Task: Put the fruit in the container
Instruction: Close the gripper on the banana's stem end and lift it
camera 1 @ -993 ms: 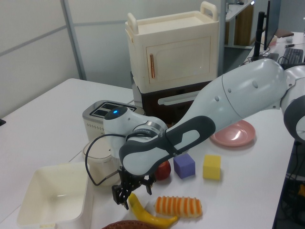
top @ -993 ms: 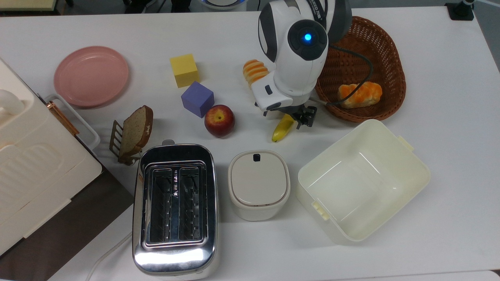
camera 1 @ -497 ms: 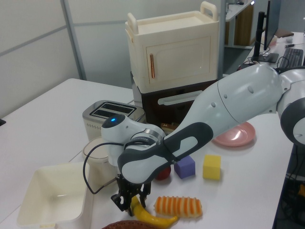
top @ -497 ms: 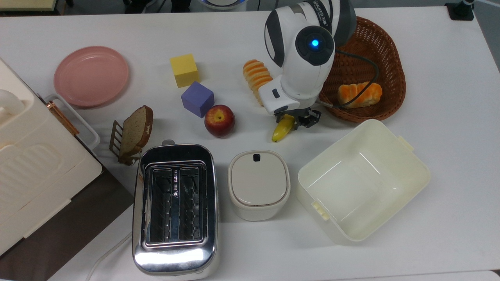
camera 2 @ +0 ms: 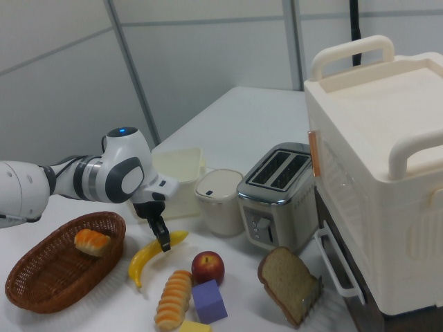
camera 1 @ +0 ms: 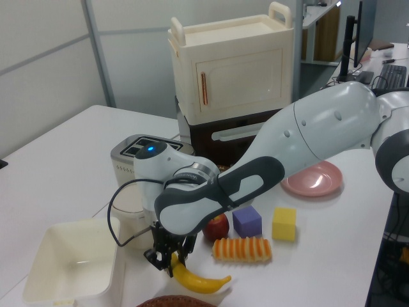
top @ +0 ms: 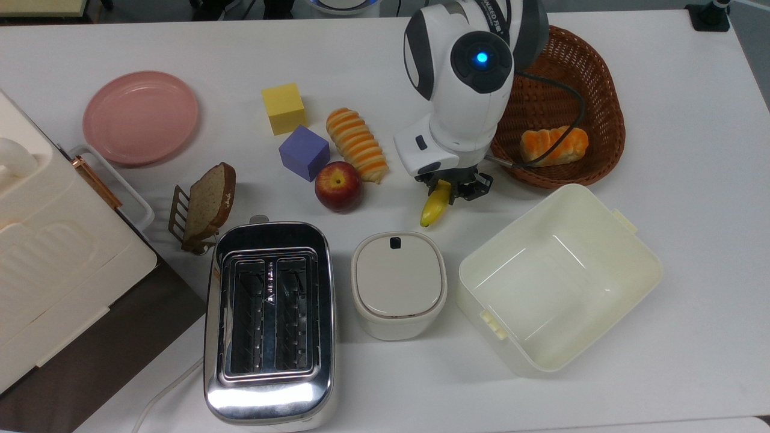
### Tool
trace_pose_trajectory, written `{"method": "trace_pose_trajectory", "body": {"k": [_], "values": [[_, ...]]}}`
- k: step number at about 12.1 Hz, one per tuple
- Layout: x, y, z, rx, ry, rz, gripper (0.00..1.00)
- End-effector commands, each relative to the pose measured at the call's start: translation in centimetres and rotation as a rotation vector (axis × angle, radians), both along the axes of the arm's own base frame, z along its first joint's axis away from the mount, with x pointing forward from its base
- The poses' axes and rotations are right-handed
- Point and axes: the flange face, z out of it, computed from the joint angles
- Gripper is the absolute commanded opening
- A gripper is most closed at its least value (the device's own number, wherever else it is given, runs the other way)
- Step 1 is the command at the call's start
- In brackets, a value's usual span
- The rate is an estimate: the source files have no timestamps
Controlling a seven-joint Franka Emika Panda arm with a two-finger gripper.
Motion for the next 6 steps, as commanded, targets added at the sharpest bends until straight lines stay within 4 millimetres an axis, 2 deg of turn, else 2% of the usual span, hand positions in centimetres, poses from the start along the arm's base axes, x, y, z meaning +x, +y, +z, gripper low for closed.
{"method": "trace_pose_trajectory", "body": {"k": [1,4,6], "values": [[-1.0,-1.0,4.0,-0.012,0.013,-0.013,0.13],[-1.1,-3.8,7.3,-0.010,0.009,-0.010,0.13],[-1.9,-4.2,10.1,-0.006,0.003,-0.013,0.14]]}}
